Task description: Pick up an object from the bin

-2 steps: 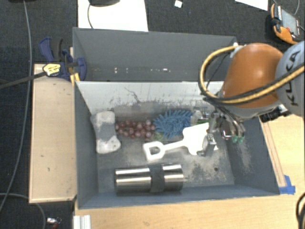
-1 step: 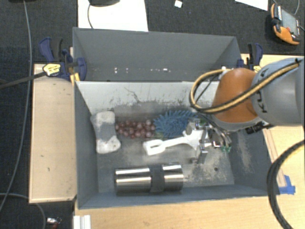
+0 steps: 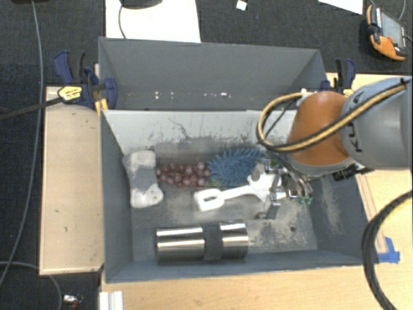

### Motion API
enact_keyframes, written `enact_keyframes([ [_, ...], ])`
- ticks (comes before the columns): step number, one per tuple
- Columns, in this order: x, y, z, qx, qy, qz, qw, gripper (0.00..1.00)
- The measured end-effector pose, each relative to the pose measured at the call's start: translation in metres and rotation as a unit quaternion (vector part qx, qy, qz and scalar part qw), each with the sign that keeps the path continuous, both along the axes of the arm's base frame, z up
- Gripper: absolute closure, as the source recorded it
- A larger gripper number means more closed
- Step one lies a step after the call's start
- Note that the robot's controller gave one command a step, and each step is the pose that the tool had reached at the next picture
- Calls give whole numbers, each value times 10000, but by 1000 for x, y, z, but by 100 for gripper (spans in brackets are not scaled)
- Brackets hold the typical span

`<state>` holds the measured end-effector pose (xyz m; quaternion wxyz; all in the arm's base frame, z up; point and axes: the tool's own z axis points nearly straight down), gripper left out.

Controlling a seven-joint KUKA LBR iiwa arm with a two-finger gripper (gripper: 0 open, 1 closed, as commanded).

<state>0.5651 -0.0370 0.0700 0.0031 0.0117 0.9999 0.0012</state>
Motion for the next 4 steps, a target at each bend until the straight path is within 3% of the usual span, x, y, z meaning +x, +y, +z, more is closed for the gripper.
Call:
enact_keyframes([
  [2, 0, 0, 0, 3, 10, 15, 10000, 0],
  [3, 1, -1, 4, -7, -8, 19, 10000, 100],
  [4, 2, -1, 4, -7, -8, 20, 10000, 100],
])
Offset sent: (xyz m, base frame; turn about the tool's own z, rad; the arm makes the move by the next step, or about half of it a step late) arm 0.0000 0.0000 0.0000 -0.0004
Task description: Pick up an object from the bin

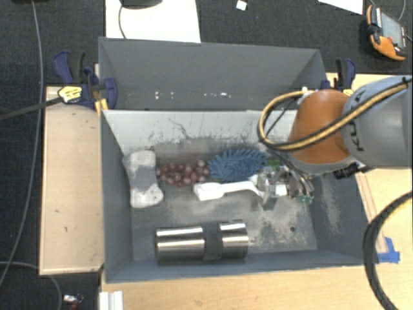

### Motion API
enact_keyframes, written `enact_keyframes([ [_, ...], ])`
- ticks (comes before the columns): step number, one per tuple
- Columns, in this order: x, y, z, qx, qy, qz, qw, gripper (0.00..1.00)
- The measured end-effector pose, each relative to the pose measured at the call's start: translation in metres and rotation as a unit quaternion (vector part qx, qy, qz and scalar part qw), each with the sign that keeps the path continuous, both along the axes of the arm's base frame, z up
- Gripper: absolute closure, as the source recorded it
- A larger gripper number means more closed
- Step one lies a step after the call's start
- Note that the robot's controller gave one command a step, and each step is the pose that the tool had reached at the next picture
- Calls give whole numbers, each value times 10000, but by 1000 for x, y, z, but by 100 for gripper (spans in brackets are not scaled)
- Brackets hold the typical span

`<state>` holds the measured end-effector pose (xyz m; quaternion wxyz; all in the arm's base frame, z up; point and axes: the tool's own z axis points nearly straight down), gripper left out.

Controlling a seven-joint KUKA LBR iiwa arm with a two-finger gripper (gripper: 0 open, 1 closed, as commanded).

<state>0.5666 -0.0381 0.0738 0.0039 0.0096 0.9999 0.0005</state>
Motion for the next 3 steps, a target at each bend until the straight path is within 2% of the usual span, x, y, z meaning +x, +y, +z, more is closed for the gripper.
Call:
enact_keyframes([
  [1, 0, 0, 13, -1, -8, 0, 10000, 100],
  [3, 0, 0, 65, 0, -26, 1, 10000, 100],
])
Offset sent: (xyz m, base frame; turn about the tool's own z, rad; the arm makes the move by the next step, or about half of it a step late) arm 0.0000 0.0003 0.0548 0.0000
